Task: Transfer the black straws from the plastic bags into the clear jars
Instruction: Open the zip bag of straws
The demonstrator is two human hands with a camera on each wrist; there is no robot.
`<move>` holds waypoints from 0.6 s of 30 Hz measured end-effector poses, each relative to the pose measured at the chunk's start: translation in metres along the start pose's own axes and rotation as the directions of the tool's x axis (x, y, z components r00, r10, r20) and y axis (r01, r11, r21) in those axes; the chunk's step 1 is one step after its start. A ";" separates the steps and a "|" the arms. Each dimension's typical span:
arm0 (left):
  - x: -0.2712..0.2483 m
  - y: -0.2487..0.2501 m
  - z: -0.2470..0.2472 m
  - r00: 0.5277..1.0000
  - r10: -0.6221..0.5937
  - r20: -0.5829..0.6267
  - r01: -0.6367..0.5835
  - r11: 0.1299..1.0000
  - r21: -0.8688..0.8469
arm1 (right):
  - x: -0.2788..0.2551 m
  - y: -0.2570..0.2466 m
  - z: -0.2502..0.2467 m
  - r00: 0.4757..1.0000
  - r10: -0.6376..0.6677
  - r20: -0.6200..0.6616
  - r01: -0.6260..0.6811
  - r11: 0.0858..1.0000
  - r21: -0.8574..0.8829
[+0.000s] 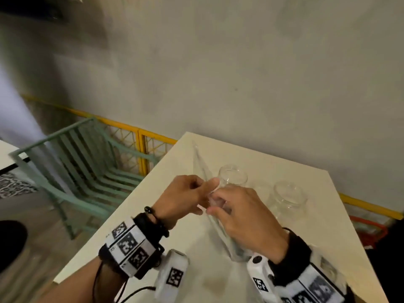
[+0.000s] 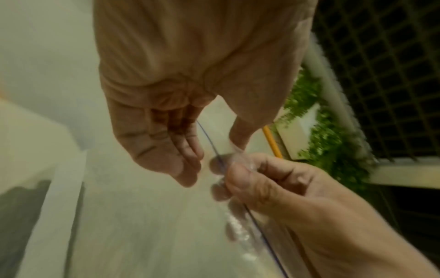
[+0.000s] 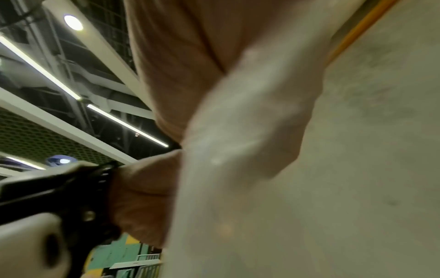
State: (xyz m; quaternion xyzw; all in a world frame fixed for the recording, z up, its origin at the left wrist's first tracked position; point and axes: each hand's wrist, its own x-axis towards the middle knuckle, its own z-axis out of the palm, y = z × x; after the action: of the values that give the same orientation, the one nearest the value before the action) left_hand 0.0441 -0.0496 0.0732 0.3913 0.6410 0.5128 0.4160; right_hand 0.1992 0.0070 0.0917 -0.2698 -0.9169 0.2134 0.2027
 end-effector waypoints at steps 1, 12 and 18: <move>0.002 -0.004 -0.001 1.000 -0.019 0.003 0.019 0.997 -0.070 | -0.003 -0.002 0.006 0.998 -0.017 0.059 0.017 1.000 0.001; 0.004 0.024 -0.009 1.000 0.003 -0.006 -0.005 0.970 -0.244 | 0.004 0.008 -0.007 0.976 0.215 0.024 -0.211 0.921 0.326; 0.015 0.020 0.001 0.986 -0.045 0.161 0.109 0.903 -0.415 | 0.001 0.010 -0.007 0.933 0.360 0.009 -0.302 0.769 0.564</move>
State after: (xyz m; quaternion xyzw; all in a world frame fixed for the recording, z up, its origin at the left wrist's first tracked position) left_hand 0.0413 -0.0324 0.0913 0.3031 0.4972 0.5920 0.5572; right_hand 0.2060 0.0175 0.0932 -0.3665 -0.7412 0.4893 0.2770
